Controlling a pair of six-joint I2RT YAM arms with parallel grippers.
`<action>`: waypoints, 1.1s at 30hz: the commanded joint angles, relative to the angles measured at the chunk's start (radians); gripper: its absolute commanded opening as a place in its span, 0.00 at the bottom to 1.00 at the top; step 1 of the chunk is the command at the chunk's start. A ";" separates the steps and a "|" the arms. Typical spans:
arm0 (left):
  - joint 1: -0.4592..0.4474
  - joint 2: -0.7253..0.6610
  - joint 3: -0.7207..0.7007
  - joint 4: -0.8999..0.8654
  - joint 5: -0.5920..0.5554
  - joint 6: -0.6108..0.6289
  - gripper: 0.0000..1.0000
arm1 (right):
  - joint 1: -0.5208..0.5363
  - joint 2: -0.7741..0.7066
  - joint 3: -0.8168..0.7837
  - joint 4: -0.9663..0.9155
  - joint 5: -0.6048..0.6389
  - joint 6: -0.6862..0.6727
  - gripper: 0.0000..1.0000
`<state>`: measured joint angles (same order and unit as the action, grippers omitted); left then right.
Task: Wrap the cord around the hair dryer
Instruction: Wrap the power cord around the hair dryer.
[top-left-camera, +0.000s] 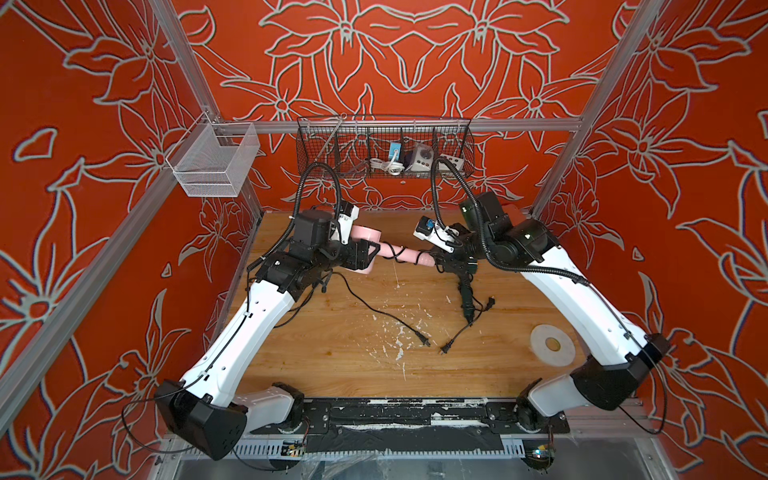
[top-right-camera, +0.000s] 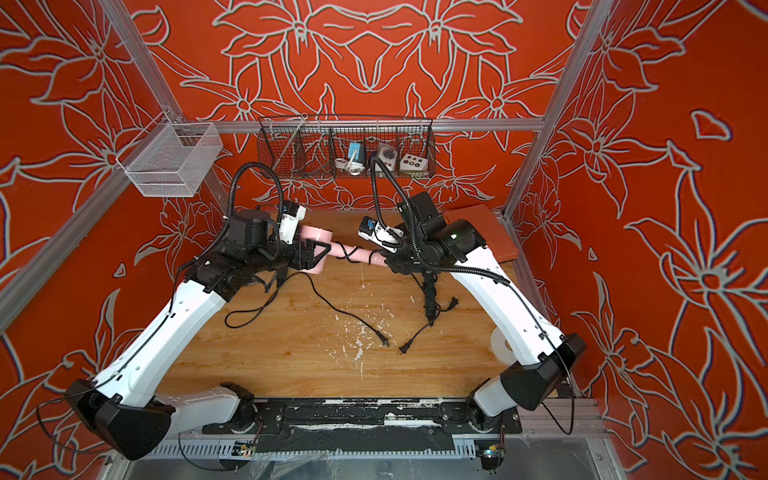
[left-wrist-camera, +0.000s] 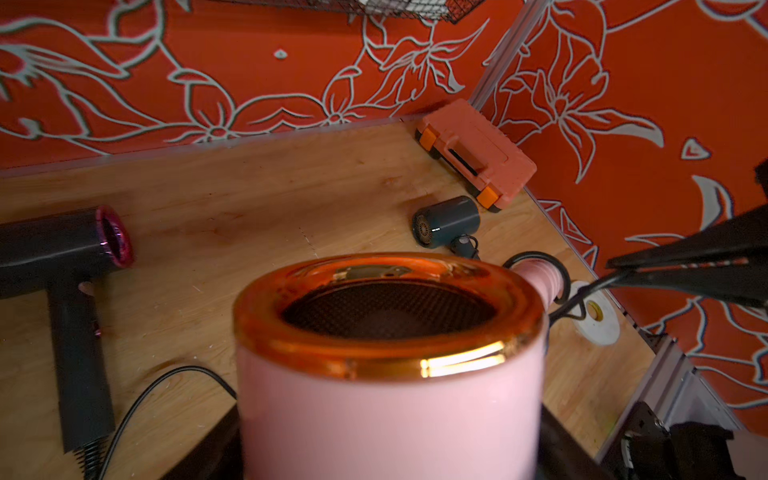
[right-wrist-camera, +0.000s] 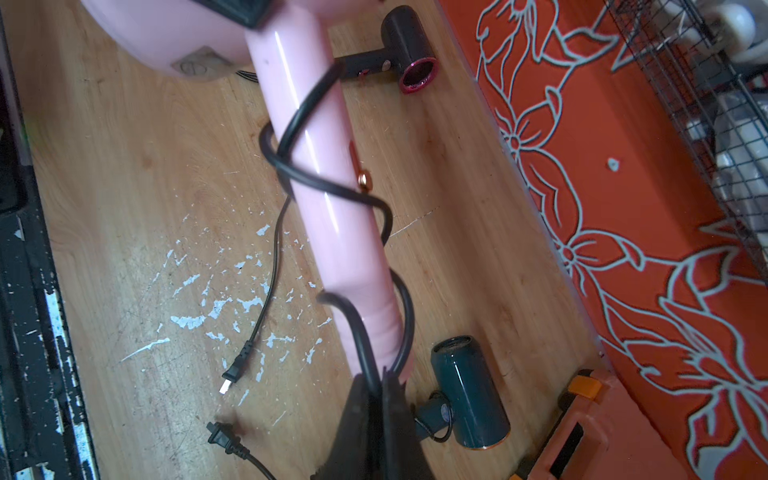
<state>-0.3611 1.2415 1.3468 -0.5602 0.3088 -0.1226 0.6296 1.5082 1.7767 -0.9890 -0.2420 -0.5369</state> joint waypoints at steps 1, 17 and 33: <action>-0.034 -0.008 0.054 -0.073 0.197 0.075 0.00 | -0.007 0.029 0.058 0.112 0.021 -0.105 0.00; -0.045 -0.080 0.132 -0.051 0.440 0.086 0.00 | -0.021 0.146 0.267 0.219 -0.182 -0.197 0.00; 0.060 -0.135 -0.109 0.449 0.601 -0.319 0.00 | -0.271 0.164 -0.028 0.586 -0.767 0.424 0.52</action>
<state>-0.3195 1.1511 1.2453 -0.3565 0.6937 -0.3199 0.4046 1.6630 1.7588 -0.5503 -0.8883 -0.2825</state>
